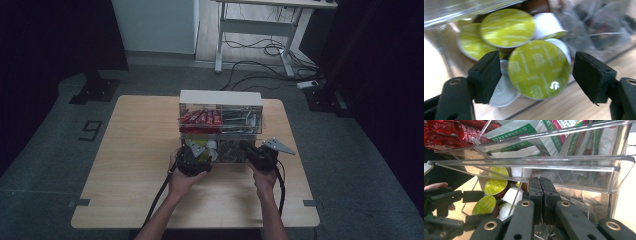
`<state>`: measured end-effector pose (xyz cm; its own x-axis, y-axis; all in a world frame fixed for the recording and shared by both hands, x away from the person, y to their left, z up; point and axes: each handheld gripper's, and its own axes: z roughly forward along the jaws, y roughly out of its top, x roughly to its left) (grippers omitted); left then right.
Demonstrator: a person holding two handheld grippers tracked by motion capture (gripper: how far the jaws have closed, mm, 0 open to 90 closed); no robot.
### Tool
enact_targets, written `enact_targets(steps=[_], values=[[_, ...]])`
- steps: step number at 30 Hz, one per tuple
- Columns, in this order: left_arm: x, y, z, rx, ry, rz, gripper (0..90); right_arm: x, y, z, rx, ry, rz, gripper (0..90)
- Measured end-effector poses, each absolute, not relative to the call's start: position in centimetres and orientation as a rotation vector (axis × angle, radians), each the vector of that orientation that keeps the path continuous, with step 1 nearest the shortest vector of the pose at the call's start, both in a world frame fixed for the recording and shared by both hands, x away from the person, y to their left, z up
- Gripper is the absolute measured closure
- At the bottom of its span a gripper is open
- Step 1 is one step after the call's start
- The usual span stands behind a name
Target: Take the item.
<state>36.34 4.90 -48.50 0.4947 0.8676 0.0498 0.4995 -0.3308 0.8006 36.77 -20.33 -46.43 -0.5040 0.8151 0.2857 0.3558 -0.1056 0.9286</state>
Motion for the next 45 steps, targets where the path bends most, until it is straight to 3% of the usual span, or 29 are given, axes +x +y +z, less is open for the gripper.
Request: enact_targets(steps=[8,45], values=[[36.4,5.0,-48.8,1.974,1.134,0.650,37.8,36.8,-20.4,-46.4,1.285,1.790,1.644,87.4],[33.4,8.3,-44.9,1.861,1.131,0.607,38.6,36.8,-20.5,-46.5,1.289,1.783,1.641,87.3]])
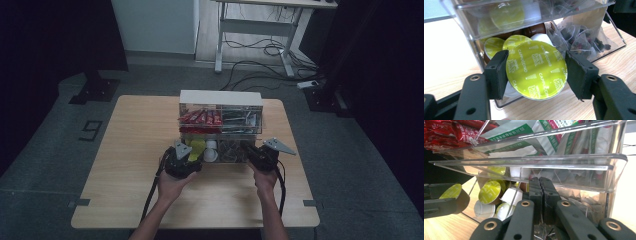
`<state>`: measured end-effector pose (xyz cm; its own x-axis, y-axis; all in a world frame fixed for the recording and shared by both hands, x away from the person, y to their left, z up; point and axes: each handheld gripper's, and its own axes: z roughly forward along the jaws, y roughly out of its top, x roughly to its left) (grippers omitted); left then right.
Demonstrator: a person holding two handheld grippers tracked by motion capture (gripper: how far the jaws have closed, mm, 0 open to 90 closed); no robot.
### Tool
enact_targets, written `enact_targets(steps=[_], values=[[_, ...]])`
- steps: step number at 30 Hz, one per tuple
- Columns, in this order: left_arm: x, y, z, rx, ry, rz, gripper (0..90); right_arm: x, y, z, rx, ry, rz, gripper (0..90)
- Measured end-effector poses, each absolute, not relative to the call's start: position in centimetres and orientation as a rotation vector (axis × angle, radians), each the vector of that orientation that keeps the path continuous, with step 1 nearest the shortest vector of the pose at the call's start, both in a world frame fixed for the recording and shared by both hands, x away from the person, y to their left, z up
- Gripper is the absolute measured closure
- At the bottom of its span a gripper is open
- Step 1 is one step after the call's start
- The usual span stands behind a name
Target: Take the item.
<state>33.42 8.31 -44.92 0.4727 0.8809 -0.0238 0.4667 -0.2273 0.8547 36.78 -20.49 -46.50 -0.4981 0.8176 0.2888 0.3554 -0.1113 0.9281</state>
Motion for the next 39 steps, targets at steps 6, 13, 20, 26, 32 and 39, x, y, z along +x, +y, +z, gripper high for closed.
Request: enact_targets(steps=[6,13,20,26,32,39], values=[[33.0,9.1,-44.8,1.852,1.134,0.611,38.5,36.8,-20.5,-46.5,1.288,1.784,1.640,87.3],[32.6,10.7,-44.9,1.836,1.160,0.623,38.6,36.8,-20.5,-46.5,1.288,1.784,1.639,87.3],[32.4,12.2,-45.3,1.820,1.197,0.632,38.6,36.8,-20.5,-46.6,1.288,1.786,1.634,87.3],[32.5,13.6,-45.8,1.819,1.230,0.639,38.6,36.9,-20.5,-46.6,1.289,1.787,1.632,87.3],[32.8,14.9,-46.6,1.816,1.272,0.647,38.6,36.9,-20.6,-46.6,1.290,1.788,1.630,87.4],[33.1,16.3,-47.6,1.816,1.322,0.655,38.6,36.9,-20.6,-46.7,1.289,1.788,1.628,87.4]])
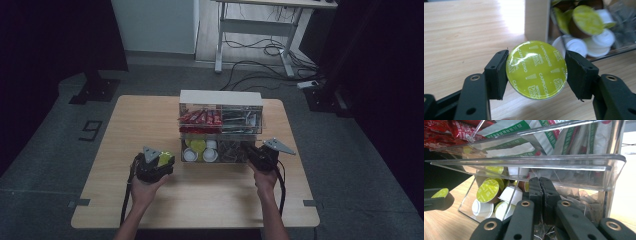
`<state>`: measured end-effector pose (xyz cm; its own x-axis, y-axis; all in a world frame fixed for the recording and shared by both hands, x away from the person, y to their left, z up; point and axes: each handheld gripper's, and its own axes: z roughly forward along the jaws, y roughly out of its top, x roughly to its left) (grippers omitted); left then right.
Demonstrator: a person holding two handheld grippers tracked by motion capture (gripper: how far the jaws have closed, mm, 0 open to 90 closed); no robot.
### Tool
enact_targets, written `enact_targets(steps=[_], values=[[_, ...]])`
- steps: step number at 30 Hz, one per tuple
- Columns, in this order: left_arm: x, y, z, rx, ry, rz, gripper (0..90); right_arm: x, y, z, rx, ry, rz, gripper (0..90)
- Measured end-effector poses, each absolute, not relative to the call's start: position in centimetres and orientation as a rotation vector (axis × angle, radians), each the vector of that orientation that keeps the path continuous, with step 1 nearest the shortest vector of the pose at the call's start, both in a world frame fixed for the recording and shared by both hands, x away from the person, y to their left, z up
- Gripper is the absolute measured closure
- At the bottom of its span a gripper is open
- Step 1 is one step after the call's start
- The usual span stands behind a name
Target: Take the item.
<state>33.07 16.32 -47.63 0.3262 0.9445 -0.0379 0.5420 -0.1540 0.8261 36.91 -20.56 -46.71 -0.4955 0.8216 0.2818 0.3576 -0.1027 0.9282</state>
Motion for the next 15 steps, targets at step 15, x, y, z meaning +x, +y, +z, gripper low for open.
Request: enact_targets(steps=[15], values=[[33.6,19.2,-50.1,1.823,1.434,0.647,38.6,37.0,-20.5,-46.9,1.292,1.795,1.618,87.1]])
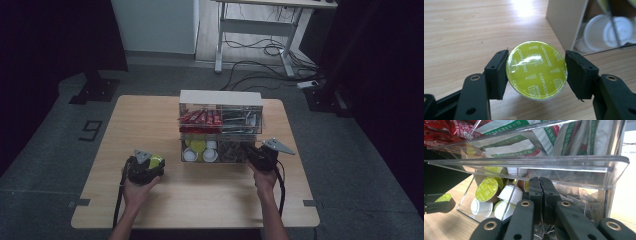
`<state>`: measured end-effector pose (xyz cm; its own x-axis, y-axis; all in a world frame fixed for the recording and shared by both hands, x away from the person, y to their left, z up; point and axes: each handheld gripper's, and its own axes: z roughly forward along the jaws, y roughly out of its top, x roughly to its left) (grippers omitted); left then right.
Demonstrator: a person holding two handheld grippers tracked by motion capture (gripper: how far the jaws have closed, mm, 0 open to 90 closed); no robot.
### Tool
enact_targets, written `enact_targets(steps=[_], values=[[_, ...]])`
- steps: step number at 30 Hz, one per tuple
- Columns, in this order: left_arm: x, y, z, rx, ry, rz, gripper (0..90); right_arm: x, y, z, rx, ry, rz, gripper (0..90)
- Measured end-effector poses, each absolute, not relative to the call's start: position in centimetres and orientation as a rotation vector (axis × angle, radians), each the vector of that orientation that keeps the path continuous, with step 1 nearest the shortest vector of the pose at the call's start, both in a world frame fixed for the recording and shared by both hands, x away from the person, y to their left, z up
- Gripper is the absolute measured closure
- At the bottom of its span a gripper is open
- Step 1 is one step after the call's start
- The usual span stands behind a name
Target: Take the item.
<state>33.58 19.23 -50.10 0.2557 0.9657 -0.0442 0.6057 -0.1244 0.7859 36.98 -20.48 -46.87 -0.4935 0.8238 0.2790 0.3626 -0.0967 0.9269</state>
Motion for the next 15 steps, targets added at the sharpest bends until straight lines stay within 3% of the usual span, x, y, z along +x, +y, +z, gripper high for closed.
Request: enact_targets(steps=[15], values=[[33.9,20.2,-52.2,1.858,1.511,0.623,38.5,37.0,-20.5,-47.0,1.296,1.799,1.619,86.9]])
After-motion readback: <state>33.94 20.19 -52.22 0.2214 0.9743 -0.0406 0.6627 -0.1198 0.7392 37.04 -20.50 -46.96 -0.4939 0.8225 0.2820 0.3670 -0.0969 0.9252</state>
